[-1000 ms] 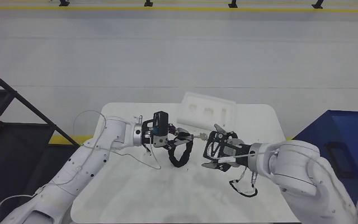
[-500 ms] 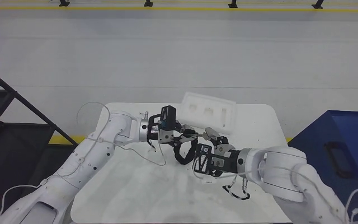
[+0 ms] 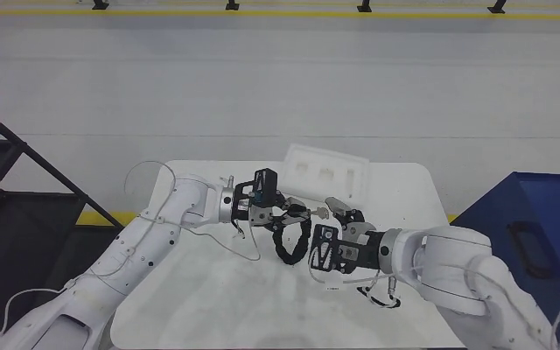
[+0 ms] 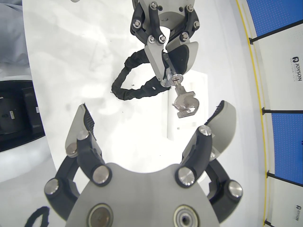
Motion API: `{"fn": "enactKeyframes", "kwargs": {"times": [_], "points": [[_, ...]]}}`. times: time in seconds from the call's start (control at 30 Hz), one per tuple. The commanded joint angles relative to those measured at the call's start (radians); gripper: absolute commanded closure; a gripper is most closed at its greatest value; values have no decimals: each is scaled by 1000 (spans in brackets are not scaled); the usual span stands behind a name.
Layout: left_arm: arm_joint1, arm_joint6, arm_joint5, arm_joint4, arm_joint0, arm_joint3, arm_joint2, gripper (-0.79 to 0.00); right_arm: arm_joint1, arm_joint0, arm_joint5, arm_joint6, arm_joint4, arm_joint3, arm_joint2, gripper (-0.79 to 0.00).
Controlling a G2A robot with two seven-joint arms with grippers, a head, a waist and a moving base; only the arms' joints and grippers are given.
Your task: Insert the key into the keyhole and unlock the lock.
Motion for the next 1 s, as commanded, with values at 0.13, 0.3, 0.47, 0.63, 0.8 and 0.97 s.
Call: {"fn": "enactKeyframes", "kwargs": {"times": [0.13, 0.3, 0.47, 0.63, 0.8, 0.97], "points": [[6, 5, 0, 17, 2, -7, 17, 0, 32, 20, -61, -62, -116, -16, -23, -603], [13, 8, 0, 13, -6, -11, 35, 0, 49, 53, -75, -76, -170, -8, -57, -357], [20, 11, 0, 7, -14, -10, 48, 0, 54, 72, -67, -68, -197, -12, -78, -262], [26, 10, 0, -1, -20, -10, 63, 0, 55, 73, -55, -64, -252, -38, -96, -185], [31, 11, 0, -9, -27, -12, 77, 0, 55, 59, -46, -74, -291, -48, -109, -185], [34, 13, 0, -14, -34, -12, 85, 0, 56, 48, -42, -93, -303, -54, -113, 0]]}}
